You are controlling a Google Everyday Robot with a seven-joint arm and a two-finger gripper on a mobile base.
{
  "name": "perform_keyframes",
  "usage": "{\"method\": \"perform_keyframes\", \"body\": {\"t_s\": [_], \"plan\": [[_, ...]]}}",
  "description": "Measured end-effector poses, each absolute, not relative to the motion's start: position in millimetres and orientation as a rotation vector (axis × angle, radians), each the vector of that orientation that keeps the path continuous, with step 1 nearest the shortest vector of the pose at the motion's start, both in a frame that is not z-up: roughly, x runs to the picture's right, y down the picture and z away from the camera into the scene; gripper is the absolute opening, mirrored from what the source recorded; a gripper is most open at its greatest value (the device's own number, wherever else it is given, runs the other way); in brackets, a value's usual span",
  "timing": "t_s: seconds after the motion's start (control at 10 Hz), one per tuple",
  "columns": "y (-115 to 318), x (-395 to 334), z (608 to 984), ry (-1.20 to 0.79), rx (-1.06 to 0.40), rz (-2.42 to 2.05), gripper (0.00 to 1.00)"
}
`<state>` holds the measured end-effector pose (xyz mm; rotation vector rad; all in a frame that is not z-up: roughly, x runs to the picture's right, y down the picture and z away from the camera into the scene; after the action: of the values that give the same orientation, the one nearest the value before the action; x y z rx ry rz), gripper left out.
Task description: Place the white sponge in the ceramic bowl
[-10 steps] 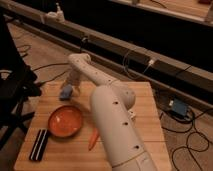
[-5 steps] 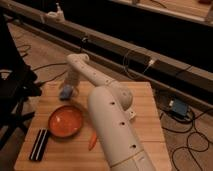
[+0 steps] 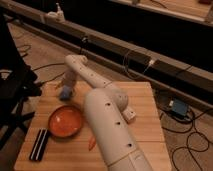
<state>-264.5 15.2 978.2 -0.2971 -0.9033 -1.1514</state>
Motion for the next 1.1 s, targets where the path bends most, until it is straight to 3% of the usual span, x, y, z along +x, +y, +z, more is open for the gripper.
{"method": "perform_keyframes", "body": {"t_s": [0.2,0.8,1.0,1.1], "plan": [[24,-274,981,-0.937,-0.296,-1.146,0.72],[47,-271,996,-0.981,-0.348,-1.113,0.11],[47,-269,997,-0.980,-0.355,-1.111,0.00],[39,-270,995,-0.976,-0.341,-1.108,0.00]]}}
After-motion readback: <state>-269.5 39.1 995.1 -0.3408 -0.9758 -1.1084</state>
